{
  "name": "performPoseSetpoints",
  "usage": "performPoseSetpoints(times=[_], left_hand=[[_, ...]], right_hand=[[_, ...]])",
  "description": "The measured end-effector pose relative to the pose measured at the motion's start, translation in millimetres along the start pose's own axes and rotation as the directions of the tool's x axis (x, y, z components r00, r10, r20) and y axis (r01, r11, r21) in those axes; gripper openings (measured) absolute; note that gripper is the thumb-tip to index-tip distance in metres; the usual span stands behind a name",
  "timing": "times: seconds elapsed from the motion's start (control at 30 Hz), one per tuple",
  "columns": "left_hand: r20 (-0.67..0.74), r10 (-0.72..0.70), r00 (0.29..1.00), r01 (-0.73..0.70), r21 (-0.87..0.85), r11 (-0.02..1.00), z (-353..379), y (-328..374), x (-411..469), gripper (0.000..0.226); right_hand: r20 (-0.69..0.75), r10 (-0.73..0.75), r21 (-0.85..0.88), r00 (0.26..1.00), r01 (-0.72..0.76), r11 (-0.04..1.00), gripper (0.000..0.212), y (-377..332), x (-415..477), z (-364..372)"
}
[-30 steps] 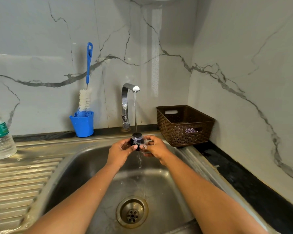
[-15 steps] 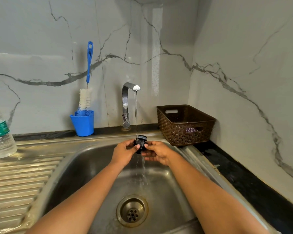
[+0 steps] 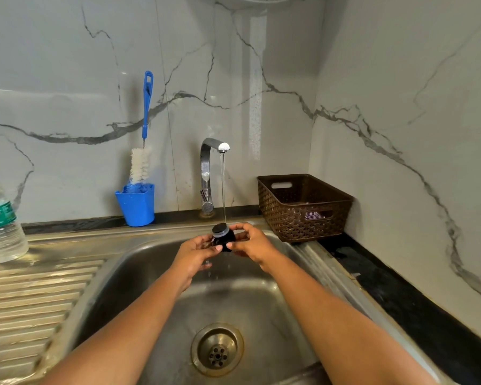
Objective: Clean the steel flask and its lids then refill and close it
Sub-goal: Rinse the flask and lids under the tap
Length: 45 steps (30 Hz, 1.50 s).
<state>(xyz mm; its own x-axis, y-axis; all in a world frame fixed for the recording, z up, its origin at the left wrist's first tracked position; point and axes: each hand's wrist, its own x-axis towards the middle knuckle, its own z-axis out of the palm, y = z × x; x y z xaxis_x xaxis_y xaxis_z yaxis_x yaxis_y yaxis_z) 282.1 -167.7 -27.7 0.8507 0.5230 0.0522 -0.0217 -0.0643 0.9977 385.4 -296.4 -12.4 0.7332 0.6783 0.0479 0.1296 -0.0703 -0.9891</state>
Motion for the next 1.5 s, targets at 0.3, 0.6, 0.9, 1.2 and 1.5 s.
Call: performPoseSetpoints(times=[0.3,0.6,0.9,1.2,1.5], left_hand=[[0.066,0.183,0.981,-0.190,0.135,0.972,-10,27,-13,0.041],[0.224,0.161,0.961,-0.253,0.487,0.836,-25,70,-47,0.081],[0.080,0.191,0.978,-0.202,0.159,0.966,-60,71,-96,0.078],[-0.062,0.154,0.986,-0.136,0.231,0.963,-63,49,-123,0.024],[-0.005,0.243,0.970,-0.229,0.314,0.921,-67,37,-116,0.036]], right_hand=[[0.183,0.097,-0.072,0.978,-0.085,0.994,0.048,-10,-11,-8],[0.346,0.088,-0.417,0.934,0.069,0.906,0.041,-47,-36,6],[0.390,0.019,-0.380,0.921,0.142,0.914,0.047,-78,-67,34],[0.353,-0.012,-0.208,0.936,0.092,0.974,0.051,-53,-90,52],[0.203,-0.166,-0.317,0.965,0.225,0.921,0.048,-41,-92,64]])
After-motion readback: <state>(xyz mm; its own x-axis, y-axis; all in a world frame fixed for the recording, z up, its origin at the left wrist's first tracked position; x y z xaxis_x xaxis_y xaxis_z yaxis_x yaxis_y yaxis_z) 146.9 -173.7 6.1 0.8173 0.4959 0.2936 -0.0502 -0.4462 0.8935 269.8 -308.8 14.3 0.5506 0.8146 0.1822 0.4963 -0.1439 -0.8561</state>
